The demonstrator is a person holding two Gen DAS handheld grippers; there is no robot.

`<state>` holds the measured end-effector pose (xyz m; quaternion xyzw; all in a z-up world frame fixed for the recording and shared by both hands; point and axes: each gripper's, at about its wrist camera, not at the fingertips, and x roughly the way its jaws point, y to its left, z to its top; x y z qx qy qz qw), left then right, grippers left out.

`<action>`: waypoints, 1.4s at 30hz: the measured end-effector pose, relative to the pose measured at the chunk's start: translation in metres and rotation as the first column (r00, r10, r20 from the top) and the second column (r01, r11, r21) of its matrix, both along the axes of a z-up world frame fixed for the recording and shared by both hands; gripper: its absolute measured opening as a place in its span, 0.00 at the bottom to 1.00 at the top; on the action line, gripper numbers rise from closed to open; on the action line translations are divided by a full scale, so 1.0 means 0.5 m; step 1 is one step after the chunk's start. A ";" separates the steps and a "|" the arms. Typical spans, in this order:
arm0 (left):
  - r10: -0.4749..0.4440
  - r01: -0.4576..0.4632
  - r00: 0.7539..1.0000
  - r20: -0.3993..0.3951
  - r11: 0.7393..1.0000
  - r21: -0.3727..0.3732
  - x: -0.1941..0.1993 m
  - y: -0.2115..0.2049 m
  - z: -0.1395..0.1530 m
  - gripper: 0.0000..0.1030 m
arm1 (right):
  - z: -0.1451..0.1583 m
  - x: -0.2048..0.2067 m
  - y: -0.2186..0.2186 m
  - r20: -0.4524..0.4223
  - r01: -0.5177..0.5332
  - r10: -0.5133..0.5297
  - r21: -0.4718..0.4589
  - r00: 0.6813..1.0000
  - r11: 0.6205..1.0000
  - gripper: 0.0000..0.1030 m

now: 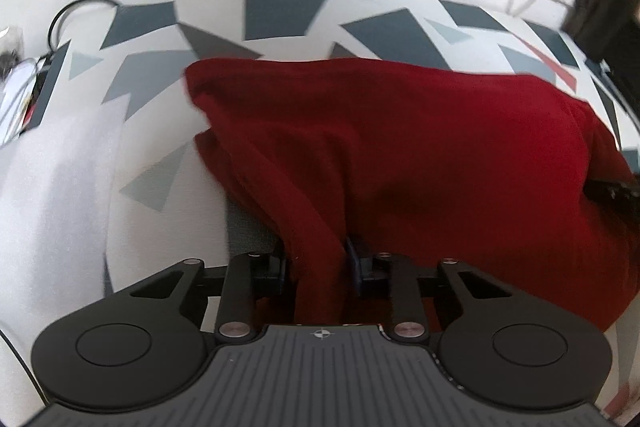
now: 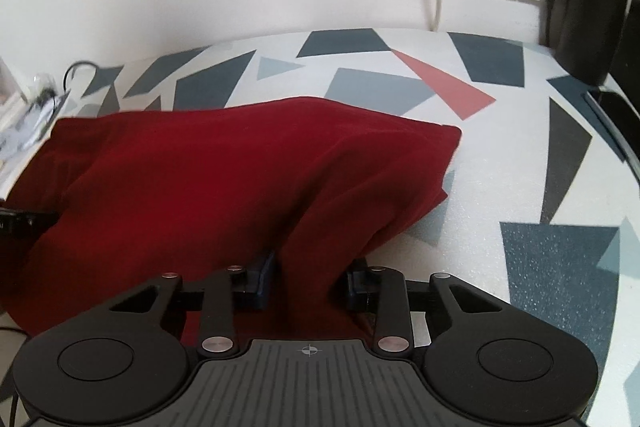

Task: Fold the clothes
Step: 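Grasp the folded red top with the left gripper while the right gripper grasps it, then lift the red top with both grippers and carry it toward the beige chair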

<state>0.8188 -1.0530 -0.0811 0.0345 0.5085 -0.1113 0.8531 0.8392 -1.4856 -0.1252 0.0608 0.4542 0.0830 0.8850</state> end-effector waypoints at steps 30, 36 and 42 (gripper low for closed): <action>0.024 0.020 0.977 0.212 0.979 -0.203 -0.156 -0.080 0.086 0.17 | 0.075 -0.036 0.174 0.173 -0.329 0.310 0.090 0.935 0.940 0.19; 0.045 0.027 0.952 0.302 0.973 -0.231 -0.221 -0.026 0.168 0.17 | 0.162 -0.095 0.221 0.280 -0.363 0.335 0.052 0.900 0.931 0.19; 0.124 -0.019 0.916 0.381 0.963 -0.269 -0.329 0.076 0.224 0.17 | 0.239 -0.173 0.334 0.357 -0.449 0.416 0.011 0.836 0.893 0.19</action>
